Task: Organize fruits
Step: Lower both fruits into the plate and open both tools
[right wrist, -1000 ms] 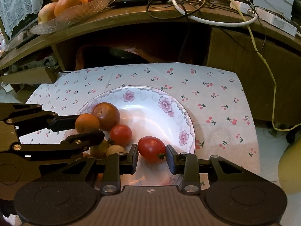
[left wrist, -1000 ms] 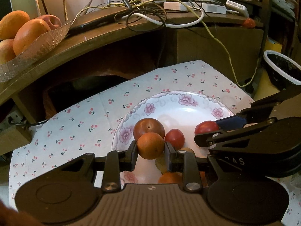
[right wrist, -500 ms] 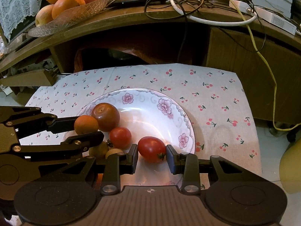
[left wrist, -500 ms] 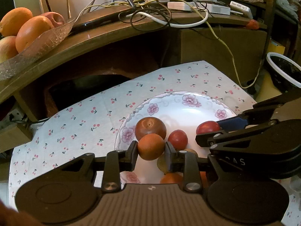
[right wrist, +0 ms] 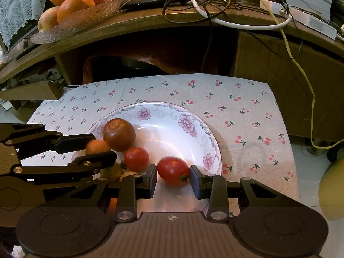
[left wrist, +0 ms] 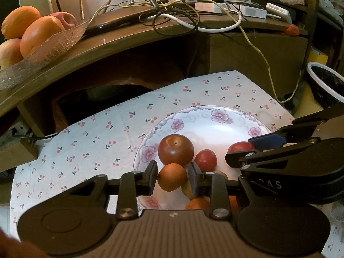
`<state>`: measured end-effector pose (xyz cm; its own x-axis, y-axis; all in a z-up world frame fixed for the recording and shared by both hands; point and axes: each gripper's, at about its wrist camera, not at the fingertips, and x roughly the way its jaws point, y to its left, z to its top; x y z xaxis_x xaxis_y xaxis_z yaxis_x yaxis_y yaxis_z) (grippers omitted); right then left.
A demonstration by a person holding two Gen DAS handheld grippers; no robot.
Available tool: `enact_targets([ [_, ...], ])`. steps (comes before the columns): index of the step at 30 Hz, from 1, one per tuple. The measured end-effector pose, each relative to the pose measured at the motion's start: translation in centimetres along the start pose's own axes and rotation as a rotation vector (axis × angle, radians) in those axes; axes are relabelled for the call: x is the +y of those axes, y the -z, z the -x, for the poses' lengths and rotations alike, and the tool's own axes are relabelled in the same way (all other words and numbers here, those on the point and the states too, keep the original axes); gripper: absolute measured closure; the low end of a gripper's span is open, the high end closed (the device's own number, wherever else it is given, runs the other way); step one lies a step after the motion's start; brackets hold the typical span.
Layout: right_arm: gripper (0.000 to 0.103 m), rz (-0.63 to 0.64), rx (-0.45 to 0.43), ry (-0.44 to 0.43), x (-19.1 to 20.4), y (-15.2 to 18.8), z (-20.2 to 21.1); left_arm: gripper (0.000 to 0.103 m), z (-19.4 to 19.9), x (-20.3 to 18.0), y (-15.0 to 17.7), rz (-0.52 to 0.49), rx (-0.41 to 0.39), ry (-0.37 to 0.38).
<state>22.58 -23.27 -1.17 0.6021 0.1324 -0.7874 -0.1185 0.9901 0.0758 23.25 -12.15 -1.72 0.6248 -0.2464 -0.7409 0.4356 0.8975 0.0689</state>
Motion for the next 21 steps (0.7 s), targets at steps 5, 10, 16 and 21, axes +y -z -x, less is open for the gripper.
enact_targets([
  [5, 0.065, -0.003, -0.002, 0.001, -0.02, 0.02, -0.02, 0.066, 0.01, 0.04, -0.01, 0.003, -0.001, 0.000],
  [10, 0.065, -0.010, -0.007, 0.004, -0.09, -0.05, 0.12, 0.065, 0.06, 0.02, 0.02, 0.002, -0.004, 0.001],
  [16, 0.064, -0.024, -0.021, 0.005, -0.31, -0.14, 0.36, 0.065, 0.11, -0.01, 0.00, 0.004, -0.004, -0.006],
  [21, 0.060, -0.030, -0.030, 0.005, -0.41, -0.07, 0.58, 0.064, 0.05, 0.05, 0.00, 0.008, 0.002, -0.012],
])
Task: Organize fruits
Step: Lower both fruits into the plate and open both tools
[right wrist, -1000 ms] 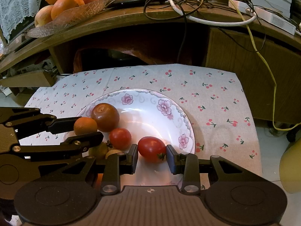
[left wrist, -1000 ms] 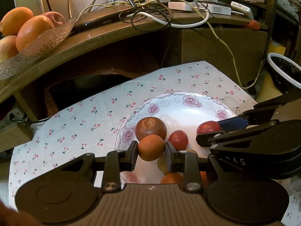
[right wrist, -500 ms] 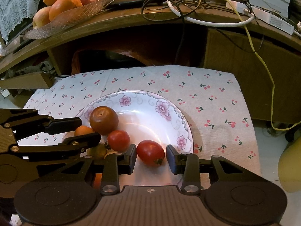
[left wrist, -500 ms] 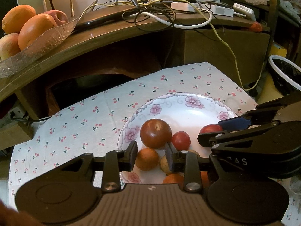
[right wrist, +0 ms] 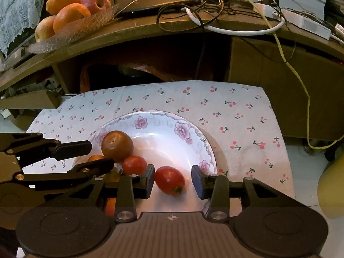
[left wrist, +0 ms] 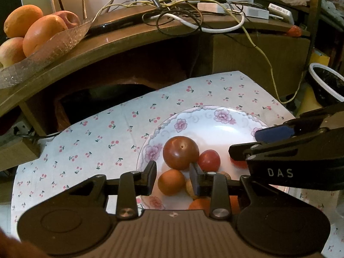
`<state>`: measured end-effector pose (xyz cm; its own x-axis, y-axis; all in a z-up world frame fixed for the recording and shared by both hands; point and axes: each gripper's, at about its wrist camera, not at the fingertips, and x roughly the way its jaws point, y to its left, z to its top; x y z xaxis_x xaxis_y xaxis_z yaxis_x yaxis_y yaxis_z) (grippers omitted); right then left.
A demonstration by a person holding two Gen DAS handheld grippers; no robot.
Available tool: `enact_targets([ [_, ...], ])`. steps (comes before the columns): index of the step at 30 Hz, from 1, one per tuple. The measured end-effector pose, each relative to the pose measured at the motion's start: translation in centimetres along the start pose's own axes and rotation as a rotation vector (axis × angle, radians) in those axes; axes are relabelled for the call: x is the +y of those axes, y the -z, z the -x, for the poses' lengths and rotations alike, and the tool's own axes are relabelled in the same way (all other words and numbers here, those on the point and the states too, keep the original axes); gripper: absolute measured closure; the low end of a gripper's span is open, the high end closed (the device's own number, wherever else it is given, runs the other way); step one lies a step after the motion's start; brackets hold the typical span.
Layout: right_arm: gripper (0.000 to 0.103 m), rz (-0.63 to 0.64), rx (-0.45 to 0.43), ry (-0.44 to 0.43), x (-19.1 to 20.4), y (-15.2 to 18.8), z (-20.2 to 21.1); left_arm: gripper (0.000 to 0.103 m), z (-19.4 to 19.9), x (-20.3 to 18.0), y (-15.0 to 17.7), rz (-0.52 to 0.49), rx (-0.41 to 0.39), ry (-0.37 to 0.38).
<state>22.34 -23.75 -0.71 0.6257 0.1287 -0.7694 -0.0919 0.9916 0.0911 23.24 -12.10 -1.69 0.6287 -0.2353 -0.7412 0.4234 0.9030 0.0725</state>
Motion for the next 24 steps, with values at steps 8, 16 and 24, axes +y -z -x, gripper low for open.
enact_targets([
  [8, 0.058, -0.015, -0.006, -0.008, -0.06, -0.05, 0.32, 0.064, 0.14, 0.11, -0.04, 0.012, -0.004, -0.012],
  [16, 0.058, -0.034, -0.007, -0.031, 0.06, -0.18, 0.54, 0.062, 0.13, 0.19, -0.03, 0.017, -0.004, -0.020],
  [24, 0.054, -0.036, -0.015, -0.015, 0.12, -0.11, 1.01, 0.057, 0.32, 0.31, 0.04, 0.026, -0.003, -0.031],
])
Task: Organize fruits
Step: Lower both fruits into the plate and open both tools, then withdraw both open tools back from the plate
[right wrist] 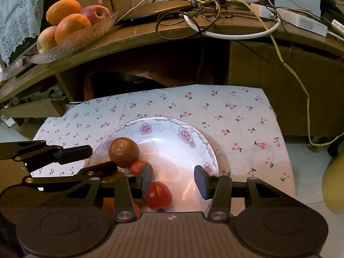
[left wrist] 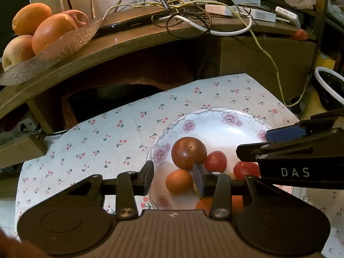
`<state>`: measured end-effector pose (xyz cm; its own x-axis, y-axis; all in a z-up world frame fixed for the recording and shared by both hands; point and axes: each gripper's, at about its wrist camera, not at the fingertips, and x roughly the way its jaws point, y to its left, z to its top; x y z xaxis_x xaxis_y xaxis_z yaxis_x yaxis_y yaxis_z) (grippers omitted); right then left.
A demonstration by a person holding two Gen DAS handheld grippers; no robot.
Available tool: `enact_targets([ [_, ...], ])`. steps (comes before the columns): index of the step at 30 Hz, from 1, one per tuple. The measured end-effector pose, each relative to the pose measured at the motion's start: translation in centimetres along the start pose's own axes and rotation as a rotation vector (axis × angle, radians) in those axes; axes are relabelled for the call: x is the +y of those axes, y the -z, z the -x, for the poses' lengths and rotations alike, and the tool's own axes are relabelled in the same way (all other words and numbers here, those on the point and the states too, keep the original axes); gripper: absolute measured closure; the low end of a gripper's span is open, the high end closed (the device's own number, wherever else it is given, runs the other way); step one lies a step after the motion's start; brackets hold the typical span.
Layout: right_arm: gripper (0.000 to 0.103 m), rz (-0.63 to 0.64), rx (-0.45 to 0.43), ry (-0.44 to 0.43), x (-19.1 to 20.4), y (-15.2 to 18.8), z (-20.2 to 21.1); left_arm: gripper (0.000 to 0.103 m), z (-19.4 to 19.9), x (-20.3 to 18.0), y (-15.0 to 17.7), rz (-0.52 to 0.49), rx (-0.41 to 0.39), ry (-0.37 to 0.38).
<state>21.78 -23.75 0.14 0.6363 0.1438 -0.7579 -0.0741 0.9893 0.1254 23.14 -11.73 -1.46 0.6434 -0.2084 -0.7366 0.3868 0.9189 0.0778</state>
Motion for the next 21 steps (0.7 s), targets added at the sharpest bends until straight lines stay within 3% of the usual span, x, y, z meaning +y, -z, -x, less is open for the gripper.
enact_targets([
  [10, 0.050, 0.014, -0.007, 0.048, -0.2, 0.7, 1.0, 0.030, 1.0, -0.2, 0.1, 0.010, -0.016, -0.038],
  [13, 0.045, 0.009, -0.022, 0.069, -0.2, 1.0, 1.8, 0.024, 1.6, -0.2, 0.2, 0.013, -0.027, -0.050],
  [21, 0.043, 0.004, -0.050, 0.094, -0.2, 1.6, 3.6, 0.010, 2.8, -0.2, 0.7, 0.012, -0.049, -0.114],
])
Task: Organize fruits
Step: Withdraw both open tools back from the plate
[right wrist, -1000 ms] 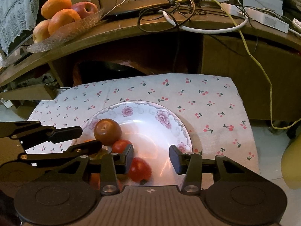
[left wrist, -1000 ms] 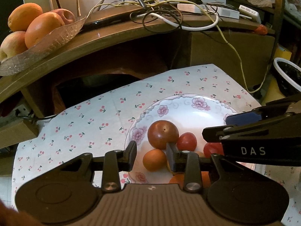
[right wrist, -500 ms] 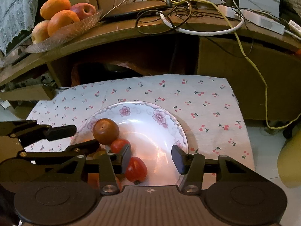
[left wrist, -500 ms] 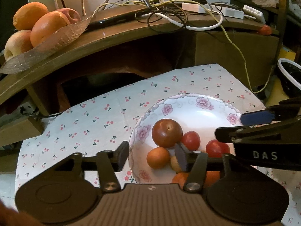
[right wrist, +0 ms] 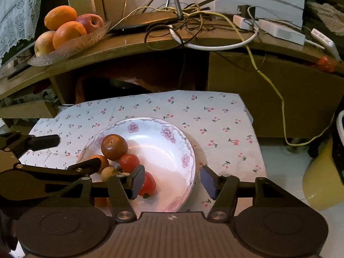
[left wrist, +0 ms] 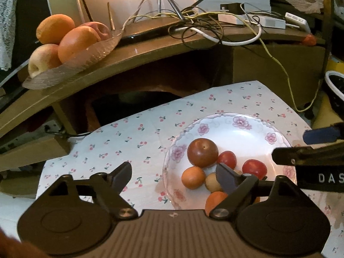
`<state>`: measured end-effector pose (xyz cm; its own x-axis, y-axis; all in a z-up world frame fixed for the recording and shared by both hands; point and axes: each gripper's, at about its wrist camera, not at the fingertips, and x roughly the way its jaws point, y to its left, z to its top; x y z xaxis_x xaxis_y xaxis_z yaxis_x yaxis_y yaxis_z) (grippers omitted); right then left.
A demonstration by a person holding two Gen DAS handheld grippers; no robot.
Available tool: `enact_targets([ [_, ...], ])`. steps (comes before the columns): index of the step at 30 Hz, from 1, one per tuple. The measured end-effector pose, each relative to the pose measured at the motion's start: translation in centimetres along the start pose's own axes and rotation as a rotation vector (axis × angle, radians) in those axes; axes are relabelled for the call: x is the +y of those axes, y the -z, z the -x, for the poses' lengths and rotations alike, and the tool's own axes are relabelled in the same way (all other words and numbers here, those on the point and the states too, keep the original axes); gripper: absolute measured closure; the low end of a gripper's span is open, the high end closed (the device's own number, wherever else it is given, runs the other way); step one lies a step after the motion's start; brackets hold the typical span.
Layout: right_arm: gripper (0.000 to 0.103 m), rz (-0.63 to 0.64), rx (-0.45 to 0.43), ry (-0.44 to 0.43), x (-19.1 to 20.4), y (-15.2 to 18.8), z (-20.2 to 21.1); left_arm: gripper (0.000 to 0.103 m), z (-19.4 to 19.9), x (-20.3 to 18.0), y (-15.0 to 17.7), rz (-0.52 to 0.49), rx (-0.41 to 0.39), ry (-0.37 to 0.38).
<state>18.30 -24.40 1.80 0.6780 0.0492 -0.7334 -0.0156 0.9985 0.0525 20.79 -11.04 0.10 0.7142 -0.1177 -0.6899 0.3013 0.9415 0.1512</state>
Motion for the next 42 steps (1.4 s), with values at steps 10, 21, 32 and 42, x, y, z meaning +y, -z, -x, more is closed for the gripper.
enact_targets([
  [10, 0.042, -0.006, 0.013, 0.015, 0.2, 1.8, 1.5, 0.000, 1.8, 0.3, 1.2, 0.064, 0.005, -0.004],
  [21, 0.040, -0.032, 0.000, 0.025, 0.3, 3.5, 3.6, 0.000, 3.8, 0.1, 3.1, 0.111, 0.010, -0.006],
  [32, 0.038, -0.047, -0.004, 0.008, 1.0, 5.2, 5.5, 0.000, 6.5, 0.0, 4.8, 0.113, -0.003, -0.022],
  [42, 0.038, -0.052, -0.004, -0.008, 2.1, 7.1, 7.7, 0.000, 9.1, 0.0, 6.6, 0.106, -0.016, -0.029],
])
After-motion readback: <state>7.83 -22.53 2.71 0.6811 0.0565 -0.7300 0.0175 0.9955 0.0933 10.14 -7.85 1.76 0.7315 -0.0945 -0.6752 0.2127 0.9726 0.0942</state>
